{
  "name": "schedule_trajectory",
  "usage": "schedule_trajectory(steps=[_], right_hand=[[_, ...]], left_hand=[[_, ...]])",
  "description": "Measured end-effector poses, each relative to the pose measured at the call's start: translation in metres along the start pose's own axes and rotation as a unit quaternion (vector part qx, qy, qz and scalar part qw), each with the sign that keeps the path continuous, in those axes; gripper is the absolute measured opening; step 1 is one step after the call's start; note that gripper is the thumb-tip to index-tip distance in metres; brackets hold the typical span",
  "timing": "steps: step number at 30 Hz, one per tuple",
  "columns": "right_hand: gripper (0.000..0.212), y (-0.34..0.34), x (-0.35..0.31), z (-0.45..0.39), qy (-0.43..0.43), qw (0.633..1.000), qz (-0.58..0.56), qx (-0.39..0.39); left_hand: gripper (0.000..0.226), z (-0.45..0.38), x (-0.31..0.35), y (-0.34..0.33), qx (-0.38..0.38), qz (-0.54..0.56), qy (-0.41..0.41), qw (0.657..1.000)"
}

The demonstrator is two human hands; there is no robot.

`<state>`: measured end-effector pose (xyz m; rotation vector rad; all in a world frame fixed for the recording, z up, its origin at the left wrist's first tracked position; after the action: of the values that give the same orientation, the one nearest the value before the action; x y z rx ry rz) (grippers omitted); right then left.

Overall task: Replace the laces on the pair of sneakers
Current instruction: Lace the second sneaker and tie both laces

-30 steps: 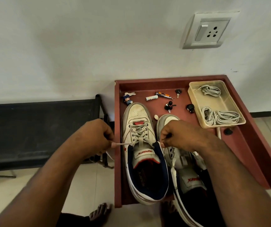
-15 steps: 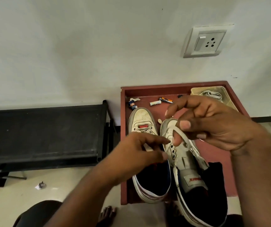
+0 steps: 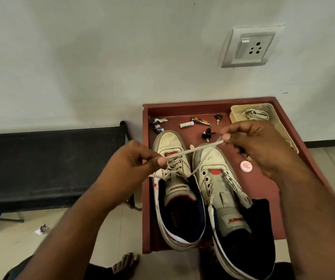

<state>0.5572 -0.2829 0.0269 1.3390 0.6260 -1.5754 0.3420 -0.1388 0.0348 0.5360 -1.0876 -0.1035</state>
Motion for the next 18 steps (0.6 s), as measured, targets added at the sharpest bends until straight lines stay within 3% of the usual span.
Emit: schedule_trajectory(steps=[3, 5, 7, 9, 13, 17, 18], right_hand=[[0.018, -0.030, 0.001, -0.004, -0.049, 0.970, 0.218, -0.094], [0.029, -0.060, -0.001, -0.007, -0.044, 0.950, 0.254, -0.174], [0.019, -0.083, -0.006, -0.009, -0.027, 0.940, 0.262, -0.216], [0.007, -0.084, -0.008, -0.010, -0.020, 0.950, 0.232, -0.210], [0.009, -0.057, -0.001, -0.010, -0.053, 0.943, 0.279, -0.174], [0.055, -0.073, -0.006, -0.009, -0.058, 0.945, 0.250, -0.201], [0.055, -0.081, -0.006, -0.009, -0.053, 0.951, 0.219, -0.213]], left_hand=[[0.017, -0.010, -0.004, -0.006, 0.014, -0.072, 0.000, 0.997], [0.013, -0.013, -0.004, -0.016, -0.003, -0.034, -0.013, 0.999], [0.007, -0.015, -0.003, -0.018, 0.000, -0.023, -0.021, 1.000], [0.003, -0.016, -0.008, -0.013, 0.005, -0.027, -0.016, 0.999], [0.006, -0.016, -0.022, -0.005, 0.003, -0.025, 0.027, 0.999], [0.005, -0.022, -0.021, -0.016, -0.007, -0.020, 0.038, 0.999], [0.004, -0.023, -0.020, -0.017, -0.004, -0.007, 0.034, 0.999]])
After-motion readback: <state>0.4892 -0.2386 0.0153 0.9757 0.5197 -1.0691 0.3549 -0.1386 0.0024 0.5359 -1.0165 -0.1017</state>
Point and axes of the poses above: each hand's wrist, its own z-axis away from the middle knuckle, its own y-axis out of the back of the hand, x = y × z, the point moved 6 cm from there along -z, towards the middle knuckle, and after that the axes turned 15 degrees about -x, right-handed, at the moved point
